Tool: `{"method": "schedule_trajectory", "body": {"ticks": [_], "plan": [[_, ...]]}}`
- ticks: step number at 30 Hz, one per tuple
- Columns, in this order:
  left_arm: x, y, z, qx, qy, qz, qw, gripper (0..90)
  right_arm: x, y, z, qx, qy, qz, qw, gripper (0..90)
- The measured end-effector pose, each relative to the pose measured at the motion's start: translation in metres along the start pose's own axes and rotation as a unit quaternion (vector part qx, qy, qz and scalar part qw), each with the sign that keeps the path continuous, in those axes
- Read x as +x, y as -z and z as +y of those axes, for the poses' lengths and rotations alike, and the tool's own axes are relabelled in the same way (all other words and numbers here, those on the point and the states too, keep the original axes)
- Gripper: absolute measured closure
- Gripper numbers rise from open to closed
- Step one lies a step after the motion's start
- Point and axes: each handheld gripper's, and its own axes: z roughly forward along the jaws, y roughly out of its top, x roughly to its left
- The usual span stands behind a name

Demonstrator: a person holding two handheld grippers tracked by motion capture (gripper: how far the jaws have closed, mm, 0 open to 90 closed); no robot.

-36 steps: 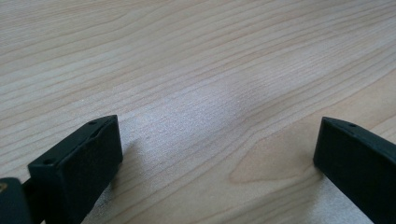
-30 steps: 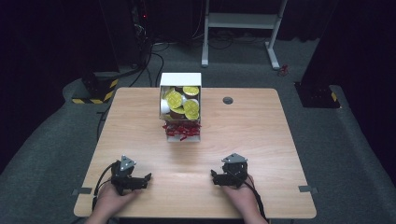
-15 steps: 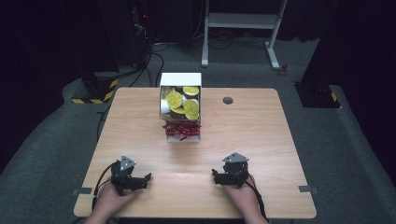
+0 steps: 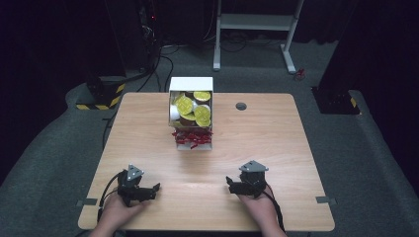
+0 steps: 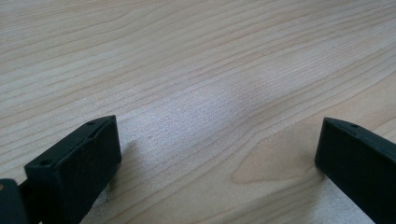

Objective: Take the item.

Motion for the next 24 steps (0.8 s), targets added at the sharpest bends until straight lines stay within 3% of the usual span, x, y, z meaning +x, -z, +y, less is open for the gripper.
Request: {"method": "schedule_trajectory", "body": {"ticks": [11,24], "plan": [[0.000,0.000,0.000,0.000,0.001,0.000,1.0000,0.5,0.000,0.007,0.003,-0.018,-0.004,0.005,0.9998,13.6],[0.000,0.000,0.000,-0.001,0.002,0.000,1.0000,0.5,0.005,0.016,0.009,-0.047,0.010,0.017,0.9987,13.5]]}}
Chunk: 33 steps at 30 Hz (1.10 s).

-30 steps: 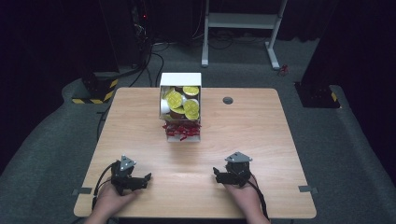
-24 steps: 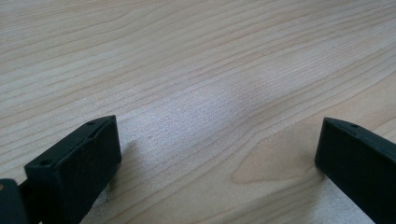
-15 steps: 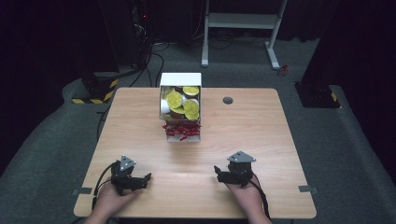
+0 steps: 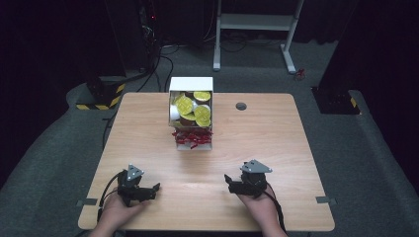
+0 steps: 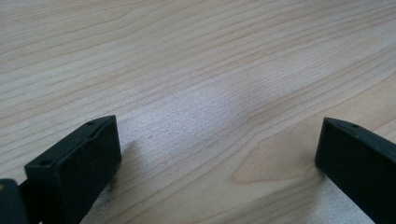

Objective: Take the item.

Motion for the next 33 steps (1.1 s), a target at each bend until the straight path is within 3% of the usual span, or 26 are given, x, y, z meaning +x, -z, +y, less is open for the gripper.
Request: {"method": "schedule_trajectory", "body": {"ticks": [21,26,29,33], "plan": [[0.000,0.000,0.000,0.000,0.000,0.000,1.0000,0.5,0.004,-0.001,0.009,-0.026,-0.003,0.013,0.9996,13.7],[0.000,0.000,0.000,-0.001,0.000,0.001,1.0000,0.5,0.011,-0.005,0.016,-0.027,0.019,0.009,0.9994,13.7],[0.000,0.000,0.000,-0.001,0.000,0.000,1.0000,0.5,0.011,-0.005,0.019,-0.026,0.023,0.002,0.9994,13.8],[0.000,0.000,0.000,-0.001,0.000,0.000,1.0000,0.5,0.008,-0.004,0.027,-0.031,0.026,0.009,0.9992,13.9]]}}
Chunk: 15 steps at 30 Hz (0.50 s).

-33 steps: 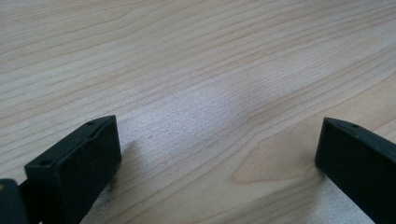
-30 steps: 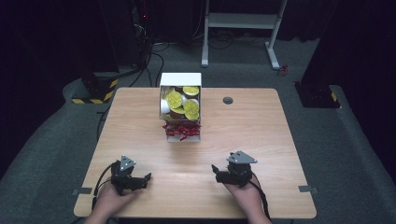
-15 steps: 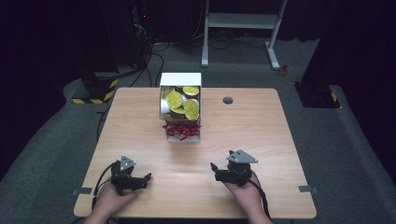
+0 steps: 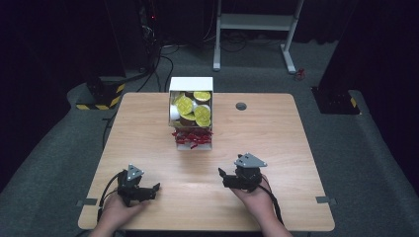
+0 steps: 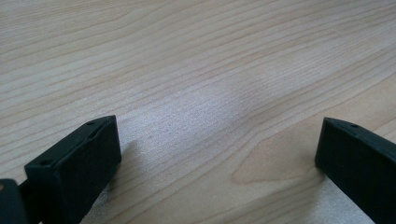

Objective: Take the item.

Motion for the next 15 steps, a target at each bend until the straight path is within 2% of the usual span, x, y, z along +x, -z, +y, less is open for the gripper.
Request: {"method": "schedule_trajectory", "body": {"ticks": [5,6,15], "plan": [[0.000,0.000,0.000,0.000,0.000,0.000,1.0000,0.5,-0.002,0.000,0.009,-0.005,0.004,-0.002,1.0000,15.5],[0.000,0.000,0.000,0.000,0.000,0.000,1.0000,0.5,-0.002,0.000,0.013,-0.009,-0.002,0.000,1.0000,17.1],[0.000,0.000,0.000,0.000,0.000,0.000,1.0000,0.5,-0.006,-0.007,0.029,-0.015,-0.006,0.010,0.9998,21.8]]}}
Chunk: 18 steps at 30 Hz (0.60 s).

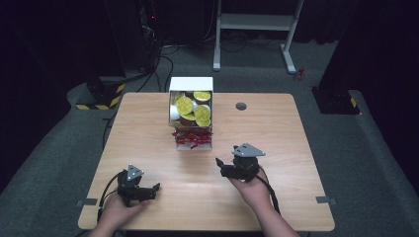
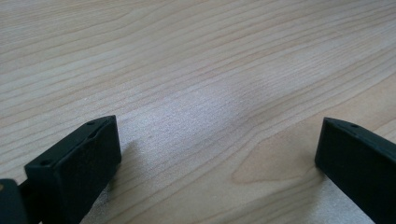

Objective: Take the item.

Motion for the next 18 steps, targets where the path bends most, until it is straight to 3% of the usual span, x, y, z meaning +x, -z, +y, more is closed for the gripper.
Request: {"method": "schedule_trajectory", "body": {"ticks": [10,18], "plan": [[0.000,0.000,0.000,0.001,0.000,0.000,1.0000,0.5,-0.008,-0.009,0.021,-0.005,-0.004,0.006,1.0000,28.2],[0.000,0.000,0.000,0.001,0.001,-0.001,1.0000,0.5,-0.010,-0.017,0.034,-0.005,0.004,-0.010,0.9999,30.8]]}}
